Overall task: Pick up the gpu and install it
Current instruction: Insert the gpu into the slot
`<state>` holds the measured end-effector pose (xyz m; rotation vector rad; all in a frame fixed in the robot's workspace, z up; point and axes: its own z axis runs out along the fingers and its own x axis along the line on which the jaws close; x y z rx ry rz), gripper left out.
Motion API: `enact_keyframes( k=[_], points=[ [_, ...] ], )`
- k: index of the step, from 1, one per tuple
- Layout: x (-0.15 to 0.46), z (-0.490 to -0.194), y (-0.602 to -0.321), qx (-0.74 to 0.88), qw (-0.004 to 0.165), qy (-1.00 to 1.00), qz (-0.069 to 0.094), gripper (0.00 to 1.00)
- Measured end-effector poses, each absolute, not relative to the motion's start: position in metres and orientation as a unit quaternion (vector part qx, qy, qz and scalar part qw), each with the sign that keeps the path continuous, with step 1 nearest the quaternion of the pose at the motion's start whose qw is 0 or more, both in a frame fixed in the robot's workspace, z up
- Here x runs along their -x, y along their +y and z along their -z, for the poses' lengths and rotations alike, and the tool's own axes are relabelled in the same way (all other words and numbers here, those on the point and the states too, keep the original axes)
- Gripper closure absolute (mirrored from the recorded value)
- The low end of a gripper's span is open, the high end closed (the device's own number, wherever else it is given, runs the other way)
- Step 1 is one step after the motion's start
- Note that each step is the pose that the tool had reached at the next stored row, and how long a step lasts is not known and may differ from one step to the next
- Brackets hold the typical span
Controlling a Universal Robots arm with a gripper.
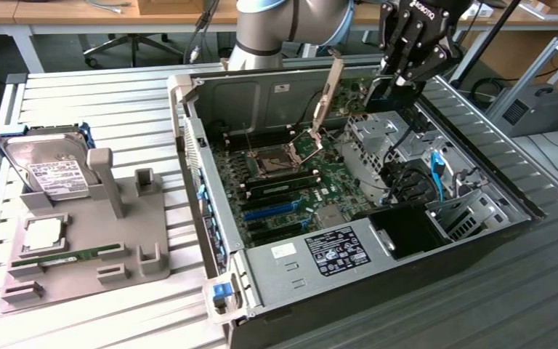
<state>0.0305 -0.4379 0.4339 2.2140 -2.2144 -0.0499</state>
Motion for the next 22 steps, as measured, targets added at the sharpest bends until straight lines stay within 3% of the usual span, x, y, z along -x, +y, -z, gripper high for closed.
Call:
enact_keyframes(
  k=[22],
  points=[
    [0.004,-0.433,-0.438,-0.698,0.0,-0.716,0.011,0.73]
  ],
)
